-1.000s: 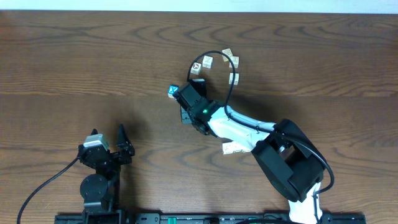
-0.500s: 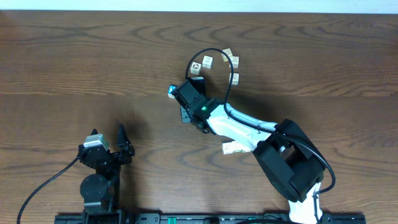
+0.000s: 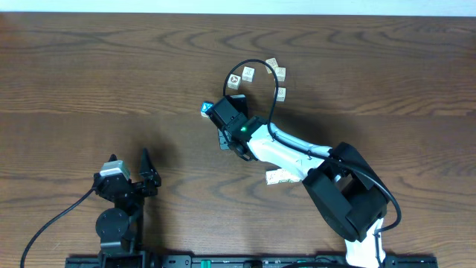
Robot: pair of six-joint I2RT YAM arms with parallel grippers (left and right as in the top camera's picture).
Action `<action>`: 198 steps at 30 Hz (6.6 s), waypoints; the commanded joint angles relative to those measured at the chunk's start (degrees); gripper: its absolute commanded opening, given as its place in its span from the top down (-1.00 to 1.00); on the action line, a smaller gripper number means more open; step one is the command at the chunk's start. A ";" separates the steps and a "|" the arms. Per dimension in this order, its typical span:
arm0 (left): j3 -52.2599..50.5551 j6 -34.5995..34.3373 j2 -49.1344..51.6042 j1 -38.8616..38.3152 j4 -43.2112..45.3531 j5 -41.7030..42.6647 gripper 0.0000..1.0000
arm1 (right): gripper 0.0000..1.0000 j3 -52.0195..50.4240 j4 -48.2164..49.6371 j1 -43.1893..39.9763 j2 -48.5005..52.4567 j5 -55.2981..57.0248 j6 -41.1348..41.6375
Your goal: Lift 4 blocks
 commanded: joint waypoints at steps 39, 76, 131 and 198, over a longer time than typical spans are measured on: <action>-0.98 0.11 -0.04 -0.24 -2.36 -1.38 -0.49 | 0.62 -0.74 -36.96 -14.67 -29.73 7.82 -5.11; -0.98 0.11 -0.04 -0.24 -2.36 -1.38 -0.49 | 0.82 -27.06 -18.29 -14.36 -29.77 -1.88 -1.05; -0.98 0.11 -0.04 -0.24 -2.36 -1.38 -0.49 | 0.79 -30.25 -13.77 -14.08 -29.75 -1.40 -1.66; -0.98 0.11 -0.04 -0.24 -2.36 -1.40 -0.49 | -0.07 -28.06 -13.16 -16.92 -36.94 1.62 -3.87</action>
